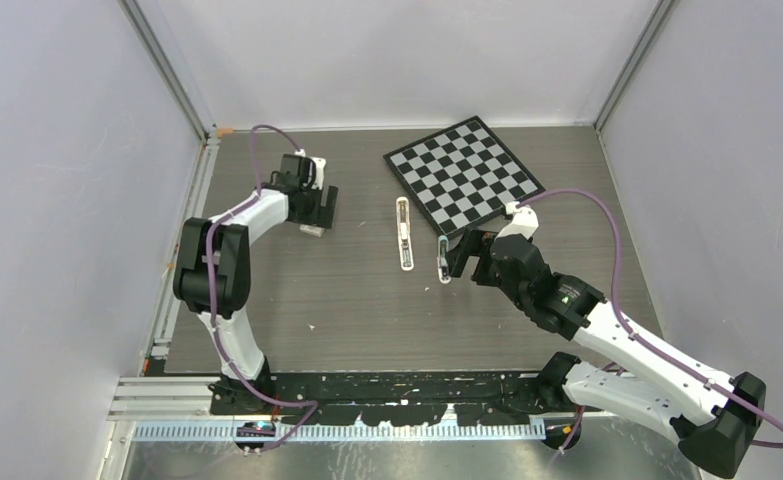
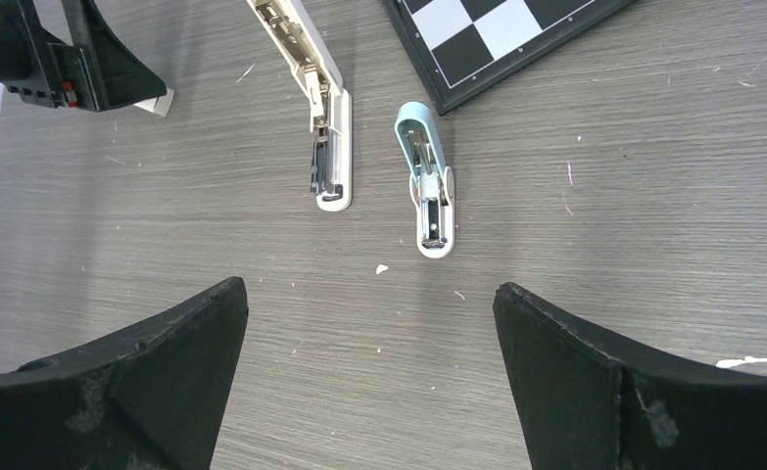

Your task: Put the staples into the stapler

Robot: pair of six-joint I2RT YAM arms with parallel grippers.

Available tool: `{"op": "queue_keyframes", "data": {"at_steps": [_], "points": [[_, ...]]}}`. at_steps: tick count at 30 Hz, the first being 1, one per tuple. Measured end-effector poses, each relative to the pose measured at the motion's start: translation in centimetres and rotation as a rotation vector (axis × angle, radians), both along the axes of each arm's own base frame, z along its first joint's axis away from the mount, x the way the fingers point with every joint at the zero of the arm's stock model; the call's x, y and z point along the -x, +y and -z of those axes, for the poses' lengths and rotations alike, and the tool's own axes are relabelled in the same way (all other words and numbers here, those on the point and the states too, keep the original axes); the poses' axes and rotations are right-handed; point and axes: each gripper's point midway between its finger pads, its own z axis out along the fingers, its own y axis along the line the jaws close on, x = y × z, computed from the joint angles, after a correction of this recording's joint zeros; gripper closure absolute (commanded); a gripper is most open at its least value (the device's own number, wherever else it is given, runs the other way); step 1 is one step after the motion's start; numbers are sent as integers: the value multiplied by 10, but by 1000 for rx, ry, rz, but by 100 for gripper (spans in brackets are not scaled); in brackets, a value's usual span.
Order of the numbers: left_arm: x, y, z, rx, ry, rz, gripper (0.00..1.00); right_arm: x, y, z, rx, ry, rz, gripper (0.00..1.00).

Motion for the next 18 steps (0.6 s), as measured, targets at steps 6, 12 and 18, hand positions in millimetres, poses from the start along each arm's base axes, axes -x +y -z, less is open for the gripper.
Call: {"op": "queue_keyframes", "data": {"at_steps": [6,12,18], "points": [[5,-3,21,-16,55,75,15,0,0,1,4,1,-1,0],[2,-7,26,-8,73,99,19,-1,1,3,12,9,-1,0],[3,-7,28,-9,78,106,26,-1,0,3,13,9,-1,0]]}}
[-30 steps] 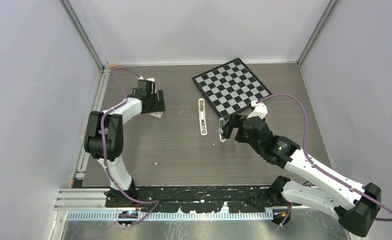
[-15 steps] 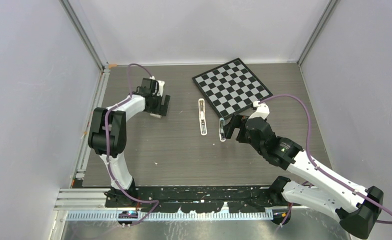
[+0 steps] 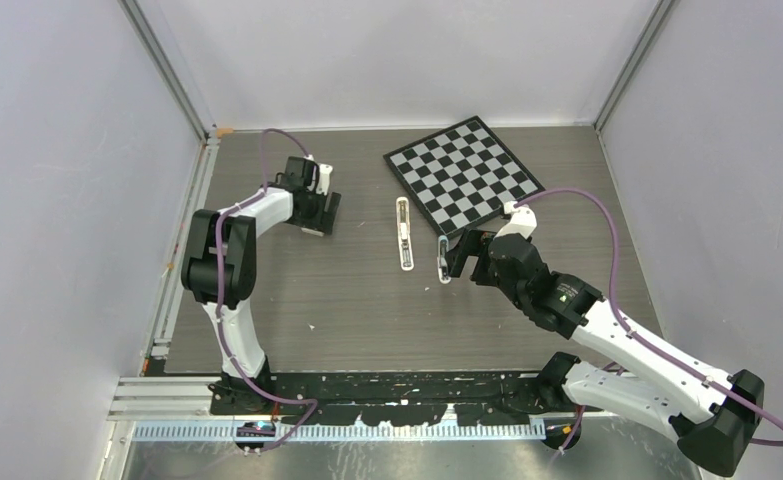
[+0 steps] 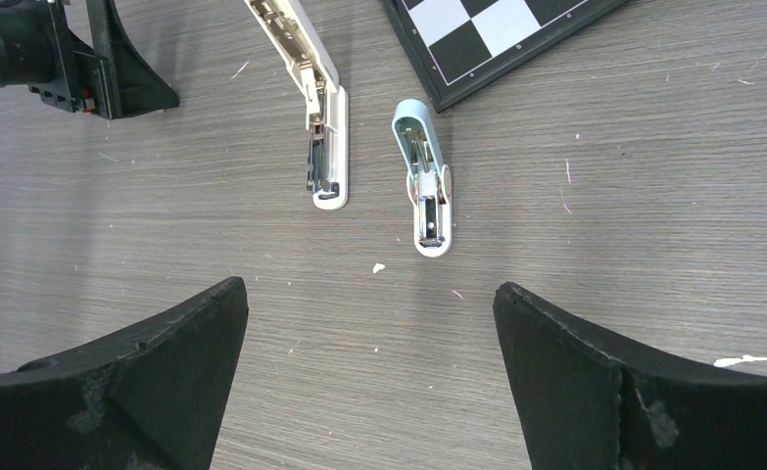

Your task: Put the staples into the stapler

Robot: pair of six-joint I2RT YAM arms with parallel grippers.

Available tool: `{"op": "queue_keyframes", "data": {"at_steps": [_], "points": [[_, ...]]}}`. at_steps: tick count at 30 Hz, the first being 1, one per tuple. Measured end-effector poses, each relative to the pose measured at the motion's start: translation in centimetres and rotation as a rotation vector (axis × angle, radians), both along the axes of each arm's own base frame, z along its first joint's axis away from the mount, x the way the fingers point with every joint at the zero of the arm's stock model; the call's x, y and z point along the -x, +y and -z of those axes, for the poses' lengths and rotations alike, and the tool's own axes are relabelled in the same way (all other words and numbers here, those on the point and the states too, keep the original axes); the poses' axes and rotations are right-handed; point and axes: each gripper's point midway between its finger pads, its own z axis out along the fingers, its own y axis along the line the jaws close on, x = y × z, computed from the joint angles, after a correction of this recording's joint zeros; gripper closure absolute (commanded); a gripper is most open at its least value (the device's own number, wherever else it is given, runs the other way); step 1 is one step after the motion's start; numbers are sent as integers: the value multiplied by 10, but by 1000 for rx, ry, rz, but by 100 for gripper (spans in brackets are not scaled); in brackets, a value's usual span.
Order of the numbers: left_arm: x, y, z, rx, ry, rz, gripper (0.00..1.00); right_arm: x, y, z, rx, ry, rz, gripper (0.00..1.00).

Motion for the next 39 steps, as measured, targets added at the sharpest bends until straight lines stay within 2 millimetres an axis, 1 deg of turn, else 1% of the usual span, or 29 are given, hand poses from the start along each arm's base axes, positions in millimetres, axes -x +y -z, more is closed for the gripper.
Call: {"op": "queue_keyframes", "data": {"at_steps": [5,9,13,19,21,24,28,30,35,37,39], "points": [[0,0,0,-1,1,-1,34,0,0,0,0,0,0,0],[1,0,0,2,2,-1,39,0,0,0,0,0,0,0],[2,-2,-1,14,6,1,41,0,0,0,-1,0,-1,0],[7,-12,-5,77,26,-11,44,0,2,-4,-6,-2,-12,0],[9,-15,-9,99,29,-17,44,0,3,-7,-11,-6,-14,0],[18,-20,-19,137,25,-23,44,0,4,-9,-19,-9,-12,0],[43,-30,-40,170,13,2,45,2,5,-15,-55,-16,-16,0],[59,-41,-52,168,-4,41,45,4,5,-19,-74,-21,-12,0],[115,-86,-81,173,-53,182,45,5,1,-28,-108,-41,7,0],[139,-103,-87,183,-61,226,45,6,-3,-31,-118,-49,24,0],[158,-115,-89,190,-61,247,46,8,-9,-32,-129,-57,46,0]]}}
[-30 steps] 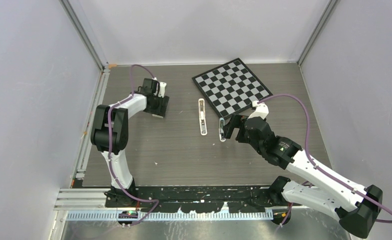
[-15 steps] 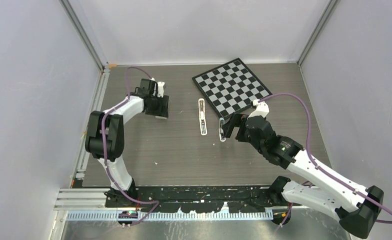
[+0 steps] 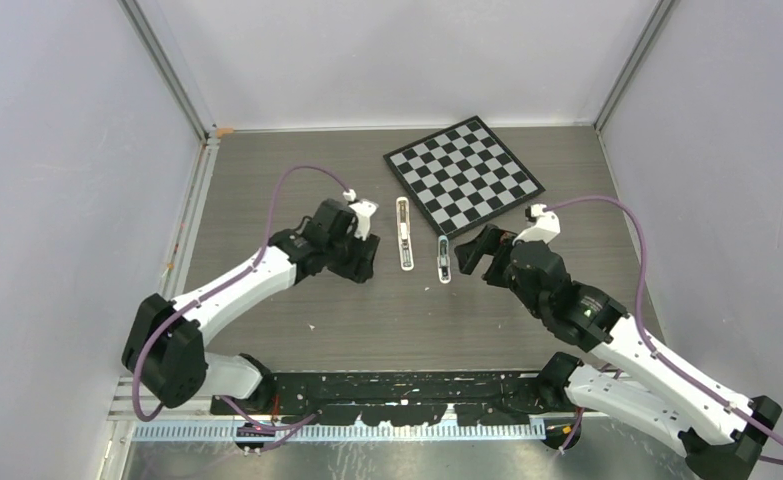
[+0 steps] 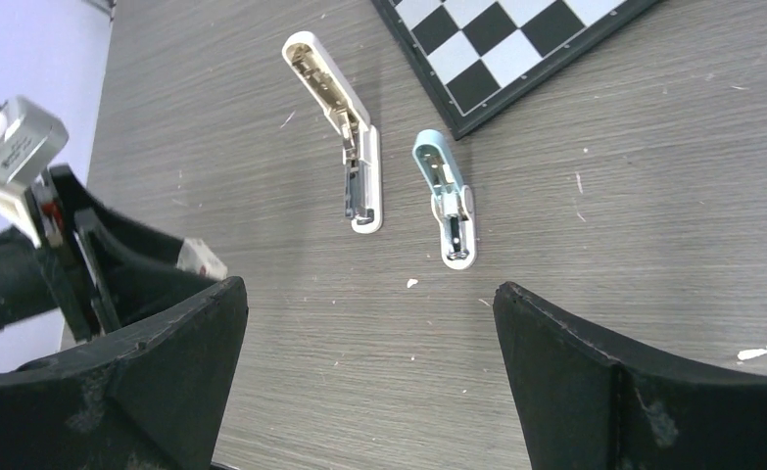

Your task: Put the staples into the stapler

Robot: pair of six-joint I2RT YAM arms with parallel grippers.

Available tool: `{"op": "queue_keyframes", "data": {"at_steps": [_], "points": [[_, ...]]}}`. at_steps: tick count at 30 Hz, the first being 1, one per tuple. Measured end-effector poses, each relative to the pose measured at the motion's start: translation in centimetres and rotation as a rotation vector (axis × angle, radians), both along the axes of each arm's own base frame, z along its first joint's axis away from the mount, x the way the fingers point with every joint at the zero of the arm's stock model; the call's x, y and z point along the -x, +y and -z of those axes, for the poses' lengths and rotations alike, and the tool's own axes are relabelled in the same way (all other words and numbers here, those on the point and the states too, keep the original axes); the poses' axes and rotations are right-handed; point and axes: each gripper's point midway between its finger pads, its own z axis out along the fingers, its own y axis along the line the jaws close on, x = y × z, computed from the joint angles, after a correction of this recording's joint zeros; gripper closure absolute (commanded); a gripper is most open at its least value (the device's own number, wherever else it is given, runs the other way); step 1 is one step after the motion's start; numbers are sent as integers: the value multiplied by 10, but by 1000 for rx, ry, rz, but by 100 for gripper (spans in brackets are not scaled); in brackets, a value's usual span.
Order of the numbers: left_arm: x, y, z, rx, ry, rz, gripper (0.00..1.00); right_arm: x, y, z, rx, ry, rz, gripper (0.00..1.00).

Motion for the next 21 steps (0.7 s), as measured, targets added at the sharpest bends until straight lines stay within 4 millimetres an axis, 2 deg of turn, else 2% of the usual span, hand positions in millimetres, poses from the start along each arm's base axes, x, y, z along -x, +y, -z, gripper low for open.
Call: {"op": "queue_keyframes", "data": {"at_steps": [3,8,17,21], "points": [[18,-14,2,-4,6,3,47,4,-10,2,-22,-12,36,1],[36,-31,11,-2,40,-62,47,10,-20,11,-34,-2,68,0],[56,-49,74,-103,170,-205,46,8,-19,15,-23,16,74,0],[62,-68,87,-103,199,-257,42,9,-20,14,-19,20,74,0]]}}
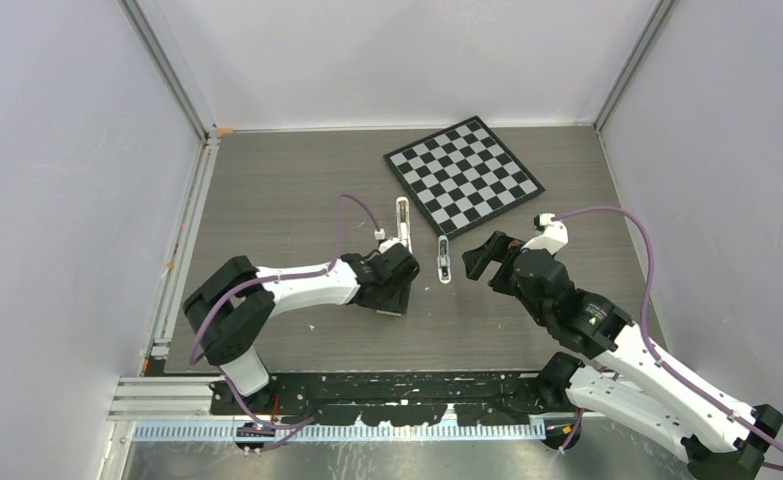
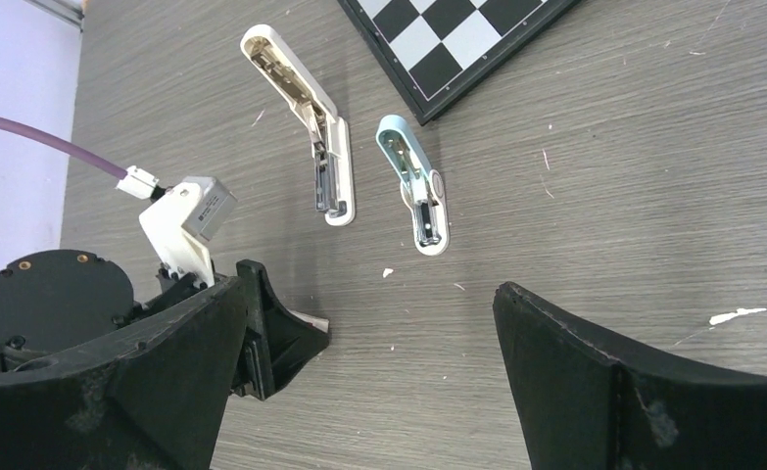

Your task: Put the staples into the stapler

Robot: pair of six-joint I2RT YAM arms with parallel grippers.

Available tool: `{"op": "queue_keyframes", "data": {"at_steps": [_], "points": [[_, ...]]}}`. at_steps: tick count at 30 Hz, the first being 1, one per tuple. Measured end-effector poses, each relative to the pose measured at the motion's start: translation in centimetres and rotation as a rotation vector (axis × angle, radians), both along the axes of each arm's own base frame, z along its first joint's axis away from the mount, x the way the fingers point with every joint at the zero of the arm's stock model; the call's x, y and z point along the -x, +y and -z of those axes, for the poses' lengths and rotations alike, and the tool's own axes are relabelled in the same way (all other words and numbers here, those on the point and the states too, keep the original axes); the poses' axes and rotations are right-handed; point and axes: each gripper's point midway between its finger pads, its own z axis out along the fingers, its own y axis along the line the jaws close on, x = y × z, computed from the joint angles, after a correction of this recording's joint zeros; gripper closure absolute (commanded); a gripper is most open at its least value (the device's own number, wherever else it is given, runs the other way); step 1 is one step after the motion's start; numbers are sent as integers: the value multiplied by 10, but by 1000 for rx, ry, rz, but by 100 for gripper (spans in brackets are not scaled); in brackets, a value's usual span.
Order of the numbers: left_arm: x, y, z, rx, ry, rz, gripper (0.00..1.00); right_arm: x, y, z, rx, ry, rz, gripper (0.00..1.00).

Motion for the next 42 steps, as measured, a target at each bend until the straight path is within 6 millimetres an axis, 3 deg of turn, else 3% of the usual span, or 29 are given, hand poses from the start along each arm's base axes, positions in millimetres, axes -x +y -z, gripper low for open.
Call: {"op": "queue_keyframes", "data": {"at_steps": [6,9,12,17,26,33,37,42], "points": [[10,-34,-3,109,7,-91,33,2,-2,4,10,16,1,0],[13,-45,-9,173,7,-131,24,2,-2,5,9,19,3,0],[14,-45,-21,223,-1,-159,23,2,-1,5,8,23,1,0],[8,-48,-59,306,-74,-127,25,2,3,11,9,47,-4,0],[4,-20,-108,244,-360,287,30,4,25,28,-29,136,-53,1],[28,-26,-132,245,-491,748,30,8,41,37,-80,184,-109,9],[39,-31,-128,232,-532,956,27,7,43,43,-82,215,-115,12],[43,-35,-98,170,-502,1120,27,6,39,45,-97,229,-111,13]]}}
